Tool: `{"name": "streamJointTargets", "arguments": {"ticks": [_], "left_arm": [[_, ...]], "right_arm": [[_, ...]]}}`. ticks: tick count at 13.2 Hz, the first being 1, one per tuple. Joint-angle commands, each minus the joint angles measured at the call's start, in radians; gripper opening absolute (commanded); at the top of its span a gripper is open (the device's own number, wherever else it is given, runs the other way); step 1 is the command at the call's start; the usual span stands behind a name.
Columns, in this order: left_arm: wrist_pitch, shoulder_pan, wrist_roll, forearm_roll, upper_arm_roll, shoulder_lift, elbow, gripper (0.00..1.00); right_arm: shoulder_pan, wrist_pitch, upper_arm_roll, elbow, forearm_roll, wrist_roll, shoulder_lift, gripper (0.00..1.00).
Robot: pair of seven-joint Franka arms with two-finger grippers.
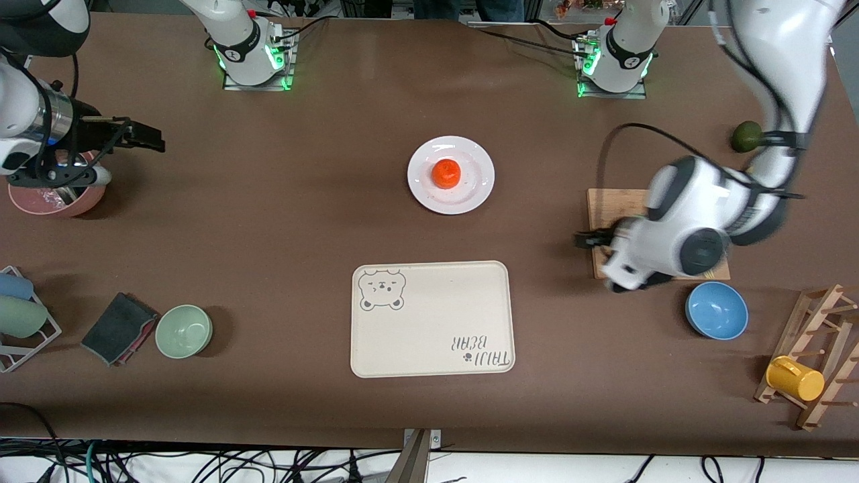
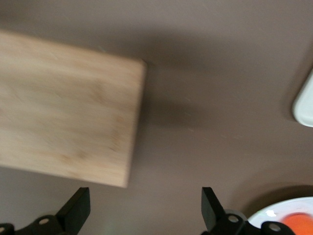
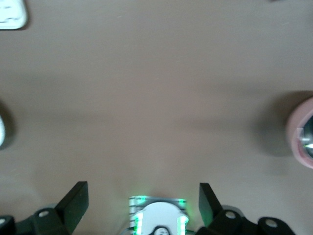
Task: Place orange and plate with both arms
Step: 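Withdraw the left gripper while the right gripper reaches the plate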
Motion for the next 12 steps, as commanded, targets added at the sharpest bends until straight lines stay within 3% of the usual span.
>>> {"name": "streamJointTargets", "arguments": {"ticks": [1,4,6,8,10,12], "left_arm": [[-0.033,0.12,0.157,0.062,-0.018,0.01,0.067,1.0],[-0.039,0.186,0.17,0.067,-0.022,-0.006,0.117,1.0],[-0.054,0.235,0.27,0.062,-0.016,-0.078,0.117,1.0],[-0.095,0.28,0.338,0.05,-0.024,-0.135,0.116,1.0],[-0.136,0.278,0.339,0.048,-0.027,-0.19,0.116,1.0],[-0.151,0.271,0.338,0.01,-0.024,-0.22,0.117,1.0]], "right_arm": [[-0.003,-0.045,0.006,-0.009,0.124,-0.009,0.028,1.0],[0.014,-0.042,0.01,-0.073,0.302,-0.012,0.063,1.0],[0.014,0.013,0.053,-0.144,0.374,-0.061,0.08,1.0],[0.014,0.163,0.088,-0.265,0.411,-0.202,0.1,1.0],[0.014,0.324,0.107,-0.404,0.622,-0.338,0.118,1.0],[0.016,0.471,0.189,-0.452,0.689,-0.385,0.172,1.0]]}}
